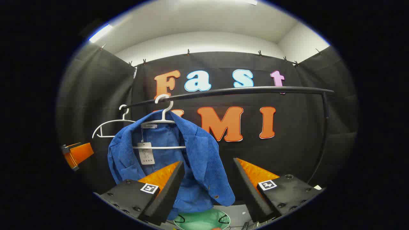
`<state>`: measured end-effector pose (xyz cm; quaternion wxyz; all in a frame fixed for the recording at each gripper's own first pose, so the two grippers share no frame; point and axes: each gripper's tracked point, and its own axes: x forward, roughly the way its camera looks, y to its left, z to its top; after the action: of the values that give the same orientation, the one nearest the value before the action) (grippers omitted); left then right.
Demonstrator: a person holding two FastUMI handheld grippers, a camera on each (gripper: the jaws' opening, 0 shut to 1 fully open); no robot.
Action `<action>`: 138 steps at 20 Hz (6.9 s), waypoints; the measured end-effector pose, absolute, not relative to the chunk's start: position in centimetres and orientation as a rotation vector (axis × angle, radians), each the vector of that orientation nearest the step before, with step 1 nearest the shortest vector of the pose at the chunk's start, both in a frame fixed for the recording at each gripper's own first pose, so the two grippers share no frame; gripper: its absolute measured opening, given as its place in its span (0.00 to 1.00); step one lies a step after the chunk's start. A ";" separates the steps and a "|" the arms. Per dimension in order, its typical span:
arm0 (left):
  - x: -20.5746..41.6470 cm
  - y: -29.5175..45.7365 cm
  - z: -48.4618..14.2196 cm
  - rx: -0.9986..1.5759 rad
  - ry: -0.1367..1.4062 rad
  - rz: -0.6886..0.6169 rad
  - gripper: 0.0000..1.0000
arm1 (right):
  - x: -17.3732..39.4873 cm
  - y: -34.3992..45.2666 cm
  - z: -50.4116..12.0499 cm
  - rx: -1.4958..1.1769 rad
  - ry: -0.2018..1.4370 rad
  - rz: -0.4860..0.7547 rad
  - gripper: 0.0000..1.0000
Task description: Grasp the clothes on the hanger with both hands and then place them into the laundry hamper below.
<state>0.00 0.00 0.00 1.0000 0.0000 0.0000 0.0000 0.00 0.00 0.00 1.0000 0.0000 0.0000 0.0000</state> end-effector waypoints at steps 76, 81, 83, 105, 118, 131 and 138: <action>6.7 2.6 -4.7 0.016 0.126 -0.044 0.01 | 15.1 -5.2 -0.2 0.730 0.023 0.340 0.12; 6.8 5.5 3.3 0.021 -0.031 -0.014 0.01 | 16.5 -6.8 1.9 0.876 -0.025 0.369 0.12; 7.3 7.1 5.7 0.051 -0.081 0.009 0.01 | 16.9 -6.9 2.4 0.913 -0.038 0.379 0.12; 15.6 14.3 -1.5 0.036 0.068 0.028 0.01 | 22.0 -11.3 -3.2 0.884 0.050 0.221 0.19; 13.0 10.5 -7.4 0.010 0.171 -0.029 0.01 | 17.6 -13.6 -9.1 0.771 0.160 0.119 0.13; 10.3 -0.7 -15.0 -0.003 0.322 -0.221 0.00 | 11.1 -10.5 -13.2 0.561 0.255 0.146 0.13; 10.1 -6.5 -18.8 -0.013 0.403 -0.306 0.01 | 8.5 -9.5 -15.5 0.519 0.313 0.158 0.13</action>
<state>10.08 -6.45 -18.76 0.9681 -0.0062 0.1993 -0.1516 8.52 -9.48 -15.48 0.9514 0.2553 0.1539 0.0776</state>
